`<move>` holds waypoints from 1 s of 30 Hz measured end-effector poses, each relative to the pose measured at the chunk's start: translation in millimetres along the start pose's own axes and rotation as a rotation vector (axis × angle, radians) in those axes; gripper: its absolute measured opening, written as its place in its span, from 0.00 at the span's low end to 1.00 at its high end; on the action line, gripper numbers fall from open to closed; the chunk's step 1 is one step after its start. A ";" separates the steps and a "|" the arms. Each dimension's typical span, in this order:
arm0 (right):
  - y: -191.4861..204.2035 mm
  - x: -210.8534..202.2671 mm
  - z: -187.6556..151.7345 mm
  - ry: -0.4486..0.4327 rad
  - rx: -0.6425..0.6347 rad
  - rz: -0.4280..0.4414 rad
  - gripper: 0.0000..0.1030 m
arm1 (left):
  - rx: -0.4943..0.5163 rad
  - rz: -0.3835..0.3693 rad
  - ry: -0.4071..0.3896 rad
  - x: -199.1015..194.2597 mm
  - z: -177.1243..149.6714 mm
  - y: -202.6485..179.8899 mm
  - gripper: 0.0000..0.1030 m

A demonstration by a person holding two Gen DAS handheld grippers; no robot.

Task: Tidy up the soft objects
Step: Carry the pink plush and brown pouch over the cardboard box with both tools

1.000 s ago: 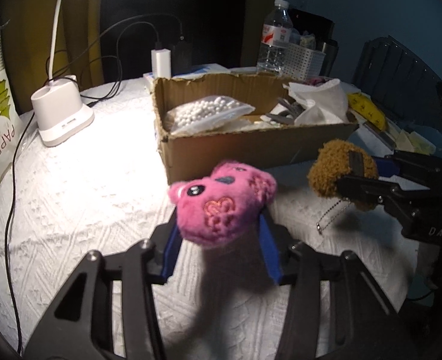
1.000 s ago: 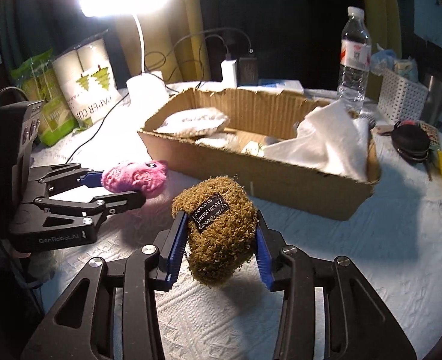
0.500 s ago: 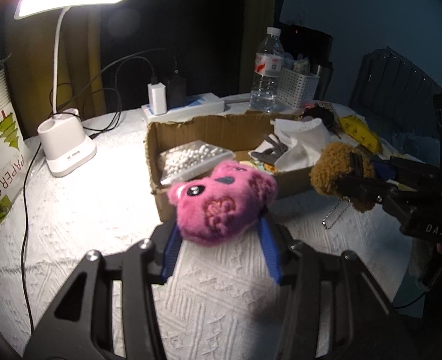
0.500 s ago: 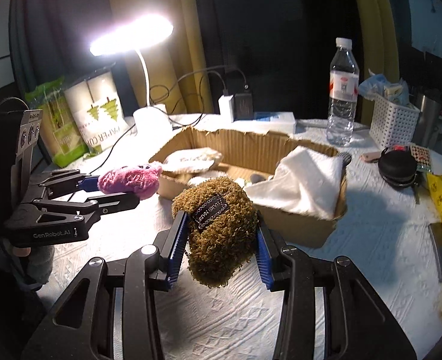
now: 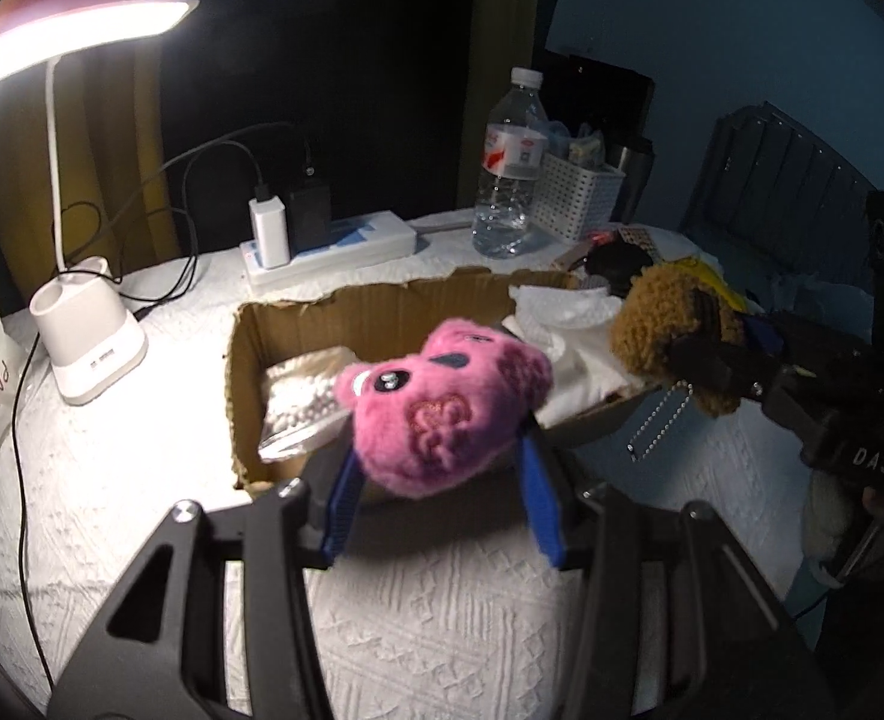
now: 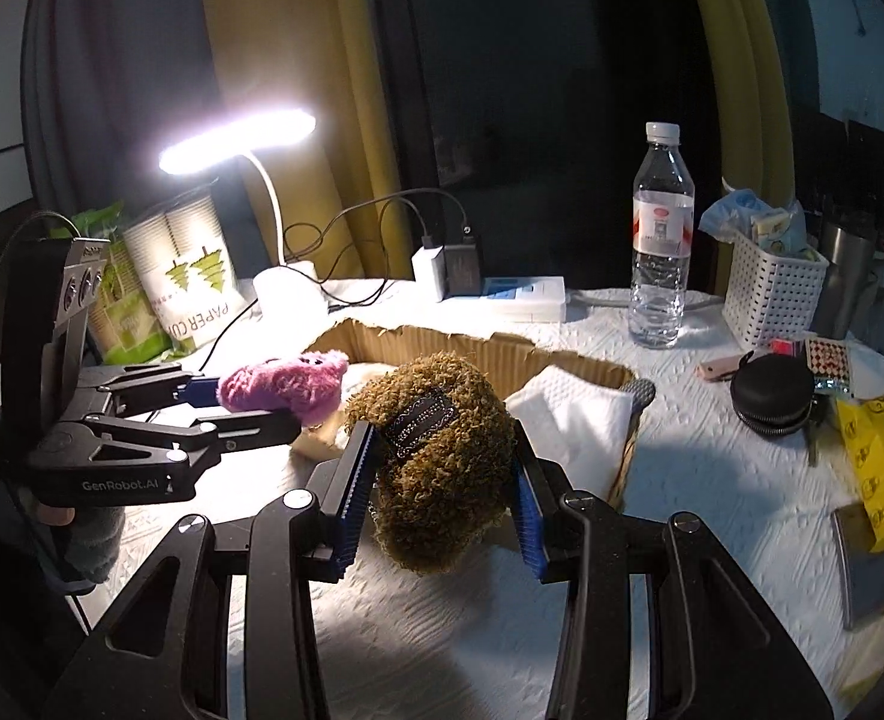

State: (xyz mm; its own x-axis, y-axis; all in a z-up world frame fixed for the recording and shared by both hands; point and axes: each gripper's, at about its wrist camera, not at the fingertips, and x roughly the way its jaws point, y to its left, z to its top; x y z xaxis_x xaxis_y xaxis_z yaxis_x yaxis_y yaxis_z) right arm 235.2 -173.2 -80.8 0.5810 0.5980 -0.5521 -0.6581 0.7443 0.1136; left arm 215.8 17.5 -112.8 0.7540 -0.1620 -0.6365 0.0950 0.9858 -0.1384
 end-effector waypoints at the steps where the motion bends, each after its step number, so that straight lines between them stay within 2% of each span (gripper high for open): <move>1: -2.5 0.6 2.5 -0.005 0.001 0.003 0.43 | 0.000 -0.002 -0.001 1.7 1.1 -0.4 0.47; 15: -17.4 23.7 32.1 -0.040 -0.014 0.032 0.43 | -0.042 0.021 0.003 38.2 22.1 9.7 0.49; 21: -16.6 47.1 40.2 -0.009 -0.021 0.035 0.43 | -0.073 0.020 -0.003 48.5 26.0 21.1 0.49; 30: -20.1 80.0 42.7 0.040 0.014 0.014 0.43 | -0.109 0.006 0.028 63.5 24.6 33.6 0.52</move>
State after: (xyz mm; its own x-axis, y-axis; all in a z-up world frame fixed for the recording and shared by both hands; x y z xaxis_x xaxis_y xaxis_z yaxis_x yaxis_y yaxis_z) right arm 315.4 -127.6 -92.0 0.5517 0.5965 -0.5829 -0.6592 0.7400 0.1334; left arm 282.8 41.5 -139.3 0.7355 -0.1592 -0.6586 0.0184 0.9763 -0.2155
